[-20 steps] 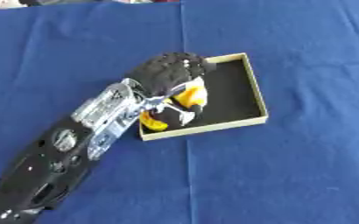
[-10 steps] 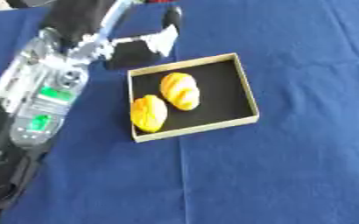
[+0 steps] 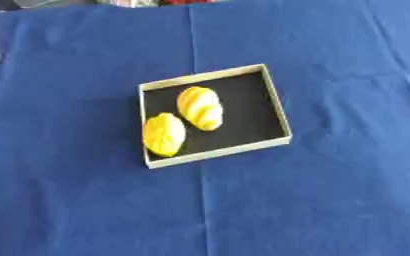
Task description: Pick up objects on the table and place them in the box.
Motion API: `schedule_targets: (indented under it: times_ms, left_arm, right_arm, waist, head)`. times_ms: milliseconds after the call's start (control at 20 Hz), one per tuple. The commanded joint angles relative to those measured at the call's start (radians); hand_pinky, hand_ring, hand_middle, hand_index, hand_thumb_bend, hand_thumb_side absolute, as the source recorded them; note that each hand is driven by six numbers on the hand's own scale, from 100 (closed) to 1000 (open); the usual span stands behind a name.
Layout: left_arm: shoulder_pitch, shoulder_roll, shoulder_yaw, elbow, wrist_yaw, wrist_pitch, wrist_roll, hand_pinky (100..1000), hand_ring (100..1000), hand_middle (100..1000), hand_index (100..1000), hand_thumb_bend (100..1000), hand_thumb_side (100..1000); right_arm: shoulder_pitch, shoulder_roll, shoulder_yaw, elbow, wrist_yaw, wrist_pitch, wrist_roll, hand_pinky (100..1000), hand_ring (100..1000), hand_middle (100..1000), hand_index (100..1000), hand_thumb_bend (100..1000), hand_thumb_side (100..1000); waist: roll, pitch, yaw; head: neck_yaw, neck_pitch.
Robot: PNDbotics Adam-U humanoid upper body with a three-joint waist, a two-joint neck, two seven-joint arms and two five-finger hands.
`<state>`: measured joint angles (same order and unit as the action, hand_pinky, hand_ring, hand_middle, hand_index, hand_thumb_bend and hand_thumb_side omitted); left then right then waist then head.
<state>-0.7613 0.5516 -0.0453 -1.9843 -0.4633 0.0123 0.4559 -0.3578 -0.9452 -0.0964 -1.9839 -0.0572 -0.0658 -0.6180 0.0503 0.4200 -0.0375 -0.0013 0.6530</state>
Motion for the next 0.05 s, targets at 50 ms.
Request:
schedule_targets:
  times_ms: [50]
  left_arm:
    - [0.033,0.062,0.067,-0.016,0.061,-0.045,0.108,919,799,756,786,100,637]
  right_arm:
    - [0.001,-0.017,-0.026,-0.016,0.024,-0.049,-0.014,811,892,786,818,100,855]
  waist:
    - [-0.010,-0.016,0.002]
  head:
    - [0.010,-0.020]
